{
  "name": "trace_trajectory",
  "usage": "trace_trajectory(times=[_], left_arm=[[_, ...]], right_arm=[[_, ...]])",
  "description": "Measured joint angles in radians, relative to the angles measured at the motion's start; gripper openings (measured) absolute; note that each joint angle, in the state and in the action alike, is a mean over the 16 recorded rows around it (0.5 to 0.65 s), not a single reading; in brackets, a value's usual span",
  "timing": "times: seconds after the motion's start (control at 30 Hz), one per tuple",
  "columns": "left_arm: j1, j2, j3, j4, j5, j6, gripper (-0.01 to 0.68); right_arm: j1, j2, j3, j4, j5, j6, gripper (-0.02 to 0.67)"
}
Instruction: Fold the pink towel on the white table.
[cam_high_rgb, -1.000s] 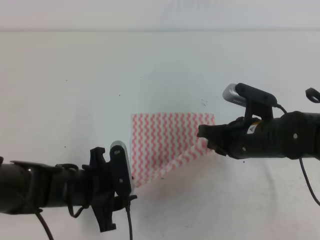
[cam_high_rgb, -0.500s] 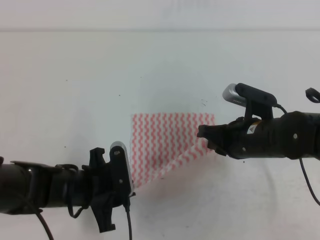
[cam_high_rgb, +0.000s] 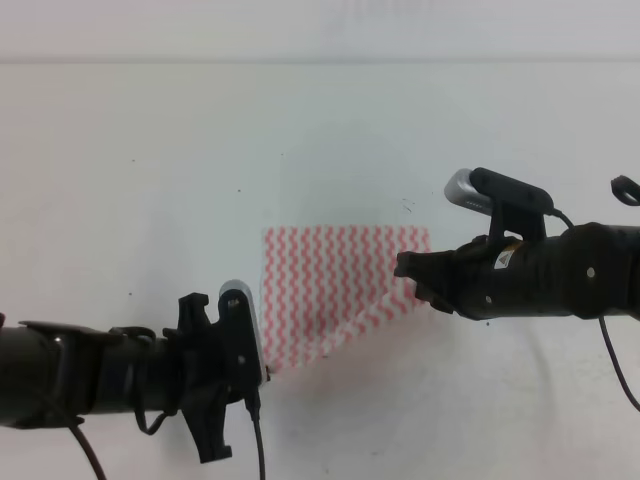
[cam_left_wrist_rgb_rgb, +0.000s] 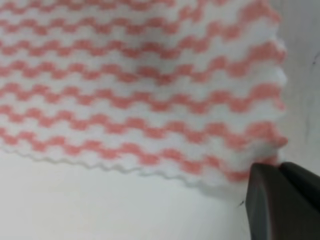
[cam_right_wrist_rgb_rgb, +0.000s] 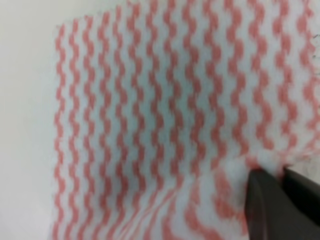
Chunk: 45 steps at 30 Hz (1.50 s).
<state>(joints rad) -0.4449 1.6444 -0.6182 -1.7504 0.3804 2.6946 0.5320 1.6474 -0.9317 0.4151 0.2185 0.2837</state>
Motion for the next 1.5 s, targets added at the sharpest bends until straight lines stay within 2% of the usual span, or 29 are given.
trace_trajectory(times=[0.5, 0.97, 1.5], left_arm=[[0.000, -0.005, -0.069, -0.001, -0.017, -0.248, -0.004], [0.000, -0.001, -0.083, 0.001, -0.046, -0.330, -0.003], [0.000, 0.007, -0.165, 0.001, -0.103, -0.461, -0.003]], right_arm=[[0.000, -0.005, 0.001, -0.009, -0.003, -0.001, -0.018], [0.000, -0.004, 0.001, -0.009, -0.020, 0.000, -0.017], [-0.001, 0.001, 0.001, -0.007, -0.055, 0.003, -0.017]])
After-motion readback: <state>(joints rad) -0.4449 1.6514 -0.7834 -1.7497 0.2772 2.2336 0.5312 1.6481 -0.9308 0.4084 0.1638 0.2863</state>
